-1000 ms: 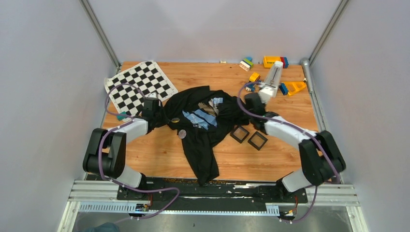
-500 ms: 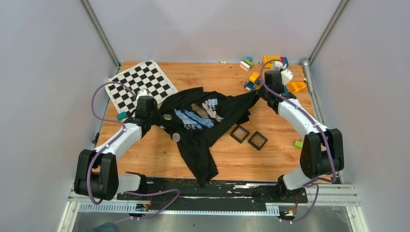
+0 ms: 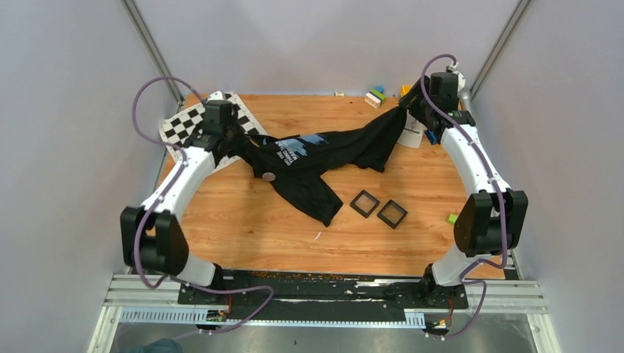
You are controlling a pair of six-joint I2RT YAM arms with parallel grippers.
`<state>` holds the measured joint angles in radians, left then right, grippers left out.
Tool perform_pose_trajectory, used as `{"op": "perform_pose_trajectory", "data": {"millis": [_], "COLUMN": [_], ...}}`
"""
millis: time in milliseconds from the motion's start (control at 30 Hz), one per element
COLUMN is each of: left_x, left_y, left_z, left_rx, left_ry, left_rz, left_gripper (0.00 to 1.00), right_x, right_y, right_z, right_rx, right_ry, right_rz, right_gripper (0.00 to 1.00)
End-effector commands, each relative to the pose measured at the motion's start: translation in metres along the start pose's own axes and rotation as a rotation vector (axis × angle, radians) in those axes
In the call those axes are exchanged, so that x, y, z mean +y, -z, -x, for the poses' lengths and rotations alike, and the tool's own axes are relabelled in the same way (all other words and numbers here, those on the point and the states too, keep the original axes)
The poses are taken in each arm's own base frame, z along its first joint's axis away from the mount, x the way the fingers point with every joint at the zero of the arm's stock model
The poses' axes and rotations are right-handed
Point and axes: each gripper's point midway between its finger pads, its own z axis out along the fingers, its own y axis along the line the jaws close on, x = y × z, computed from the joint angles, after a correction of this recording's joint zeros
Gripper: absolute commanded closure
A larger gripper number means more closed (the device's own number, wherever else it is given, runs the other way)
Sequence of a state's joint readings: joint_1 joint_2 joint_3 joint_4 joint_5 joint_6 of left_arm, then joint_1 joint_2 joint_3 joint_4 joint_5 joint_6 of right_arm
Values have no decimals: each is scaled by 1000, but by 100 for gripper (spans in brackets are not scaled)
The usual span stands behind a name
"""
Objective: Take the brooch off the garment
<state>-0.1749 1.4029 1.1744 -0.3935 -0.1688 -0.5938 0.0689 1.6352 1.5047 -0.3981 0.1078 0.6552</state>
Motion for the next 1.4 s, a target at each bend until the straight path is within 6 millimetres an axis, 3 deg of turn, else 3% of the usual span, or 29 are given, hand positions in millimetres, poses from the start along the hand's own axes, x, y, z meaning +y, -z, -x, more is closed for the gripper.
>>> {"op": "perform_pose_trajectory", "data": {"millis": [0,33,133,167,200,233,367,400,500,600,700,833,1000,1167,1267,1300,1367], "left_x": [-6,-14,-20,-22,-15,-14,2,8,15,23,19,17,16,18,15,12,12], "left_y": [-49,-61,-63,-58,-56,-48,-26,-23,-9,3,12,8,-14,-33,-37,-38,-39], "left_z": [-36,-41,-55,-46,-55,-46,-54,-63,-70,-82,-85,-91,-98,-107,-112,-114,-115], "left_rx": [205,258,329,283,289,246,250,268,258,260,254,278,319,347,354,355,353], "left_ry": [-53,-78,-100,-94,-93,-95,-114,-109,-94,-86,-88,-102,-80,-48,-70,-79,-80], "left_rz": [-12,-45,-94,-107,-93,-87,-50,-39,-42,-40,-88,-109,-158,-182,-222,-245,-250], "left_gripper": [89,76,57,45,41,35,32,32,31,31,32,34,37,38,39,39,40], "right_x": [25,29,50,58,66,76,106,110,110,105,98,97,104,99,93,85,82], "right_y": [11,15,34,41,49,58,88,94,104,112,113,112,109,88,81,77,81], "right_z": [-37,-46,-85,-101,-117,-136,-224,-248,-309,-351,-375,-398,-422,-433,-435,-435,-436], "right_rx": [175,191,234,251,269,289,397,436,532,585,557,564,572,539,519,516,531], "right_ry": [95,114,214,246,278,317,478,514,599,683,785,861,916,916,934,939,939], "right_rz": [161,185,260,286,318,358,448,462,469,463,418,394,398,303,263,236,234], "right_gripper": [23,20,20,21,22,22,23,24,26,29,32,38,39,42,54,71,92]}}
